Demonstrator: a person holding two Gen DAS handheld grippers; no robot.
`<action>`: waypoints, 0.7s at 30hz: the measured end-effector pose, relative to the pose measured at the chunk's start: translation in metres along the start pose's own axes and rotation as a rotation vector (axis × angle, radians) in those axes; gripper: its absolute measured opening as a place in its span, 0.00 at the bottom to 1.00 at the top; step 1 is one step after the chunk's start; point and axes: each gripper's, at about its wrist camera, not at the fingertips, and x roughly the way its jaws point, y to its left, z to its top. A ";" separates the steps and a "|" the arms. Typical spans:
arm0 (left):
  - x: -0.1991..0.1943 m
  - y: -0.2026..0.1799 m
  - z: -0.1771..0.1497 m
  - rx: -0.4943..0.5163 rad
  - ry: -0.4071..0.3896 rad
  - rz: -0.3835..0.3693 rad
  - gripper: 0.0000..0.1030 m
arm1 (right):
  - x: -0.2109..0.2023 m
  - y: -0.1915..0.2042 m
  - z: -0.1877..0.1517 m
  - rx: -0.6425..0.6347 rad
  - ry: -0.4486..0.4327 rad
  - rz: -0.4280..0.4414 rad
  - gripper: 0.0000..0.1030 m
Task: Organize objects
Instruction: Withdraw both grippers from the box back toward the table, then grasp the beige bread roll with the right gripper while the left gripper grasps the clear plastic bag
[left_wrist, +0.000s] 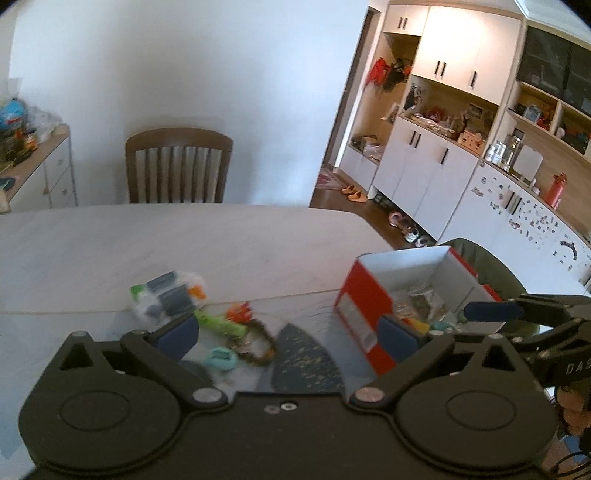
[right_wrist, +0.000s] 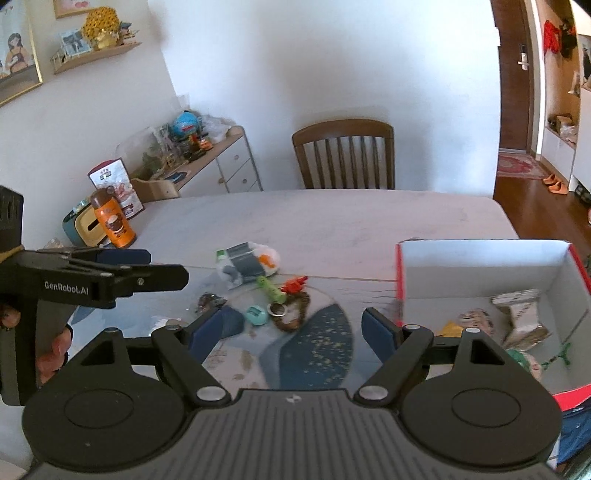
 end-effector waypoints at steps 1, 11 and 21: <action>0.000 0.006 -0.003 -0.004 0.002 0.008 0.99 | 0.004 0.003 0.000 0.000 0.004 0.000 0.80; 0.004 0.072 -0.042 -0.033 0.025 0.142 0.99 | 0.053 0.048 0.000 -0.025 0.057 -0.014 0.80; 0.016 0.123 -0.081 -0.033 0.103 0.184 0.99 | 0.122 0.093 -0.007 -0.117 0.154 0.001 0.80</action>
